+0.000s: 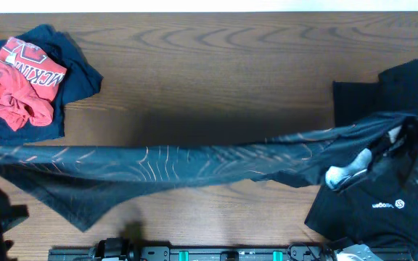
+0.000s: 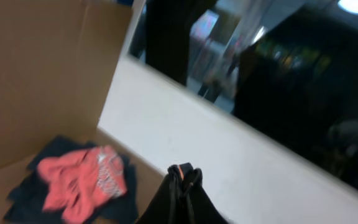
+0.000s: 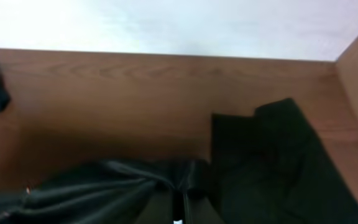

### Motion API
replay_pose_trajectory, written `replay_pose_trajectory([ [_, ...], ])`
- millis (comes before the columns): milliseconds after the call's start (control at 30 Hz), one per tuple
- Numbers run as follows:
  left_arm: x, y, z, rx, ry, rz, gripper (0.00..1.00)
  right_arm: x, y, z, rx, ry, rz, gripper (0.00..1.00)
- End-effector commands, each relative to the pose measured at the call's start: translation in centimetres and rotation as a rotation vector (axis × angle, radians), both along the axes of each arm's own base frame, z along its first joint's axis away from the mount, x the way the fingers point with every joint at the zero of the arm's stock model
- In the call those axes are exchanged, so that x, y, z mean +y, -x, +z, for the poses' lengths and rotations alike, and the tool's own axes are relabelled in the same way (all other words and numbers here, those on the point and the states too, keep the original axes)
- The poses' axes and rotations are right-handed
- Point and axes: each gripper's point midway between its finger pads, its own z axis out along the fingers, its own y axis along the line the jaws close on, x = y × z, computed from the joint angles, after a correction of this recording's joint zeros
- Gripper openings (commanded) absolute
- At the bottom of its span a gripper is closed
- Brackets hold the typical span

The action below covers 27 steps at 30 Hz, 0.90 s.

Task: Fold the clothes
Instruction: 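Lift the jersey high with both grippers and stretch it wide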

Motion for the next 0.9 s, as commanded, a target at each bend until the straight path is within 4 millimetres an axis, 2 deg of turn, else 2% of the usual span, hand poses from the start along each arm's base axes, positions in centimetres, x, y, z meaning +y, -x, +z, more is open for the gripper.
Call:
replay_pose_trajectory([
  [0,0.3,-3.8,-3.1,0.145,0.042,0.007,0.06,2.1,-1.8,-1.9,0.104,-0.083,0.027,0.01],
  [100,-0.6,-6.8,-5.9,0.274,0.072,-0.048,0.06,3.8,-3.5,-3.4,0.186,-0.108,0.068,0.01],
  [233,-1.8,-11.3,-9.1,0.425,0.108,-0.133,0.06,5.4,-7.4,-6.5,0.313,-0.081,0.076,0.01],
  [333,-2.0,-15.0,-10.7,0.482,0.122,-0.153,0.06,6.7,-11.5,-8.5,0.350,-0.032,0.108,0.01],
  [400,-2.2,-17.8,-11.5,0.498,0.128,-0.169,0.06,7.5,-14.9,-9.3,0.323,-0.010,0.128,0.01],
  [467,-2.0,-21.0,-12.0,0.490,0.128,-0.173,0.06,7.7,-18.9,-9.3,0.249,-0.003,0.106,0.01],
  [500,-2.0,-22.2,-12.1,0.479,0.126,-0.174,0.06,7.5,-19.9,-9.1,0.220,0.001,0.095,0.01],
  [567,-1.9,-24.9,-12.0,0.442,0.123,-0.180,0.06,6.8,-23.1,-7.7,0.109,0.016,0.048,0.01],
  [600,-2.0,-26.2,-11.8,0.420,0.121,-0.187,0.06,6.2,-24.7,-6.4,0.030,0.018,0.013,0.01],
  [667,-2.0,-27.9,-11.0,0.375,0.116,-0.195,0.06,5.3,-26.4,-3.8,-0.092,0.012,-0.038,0.01],
  [767,-1.7,-29.1,-8.4,0.275,0.097,-0.185,0.06,4.0,-27.1,1.4,-0.280,-0.014,-0.093,0.01],
  [867,-1.0,-28.7,-4.8,0.159,0.075,-0.152,0.06,3.1,-26.2,6.4,-0.433,0.010,-0.108,0.01],
])
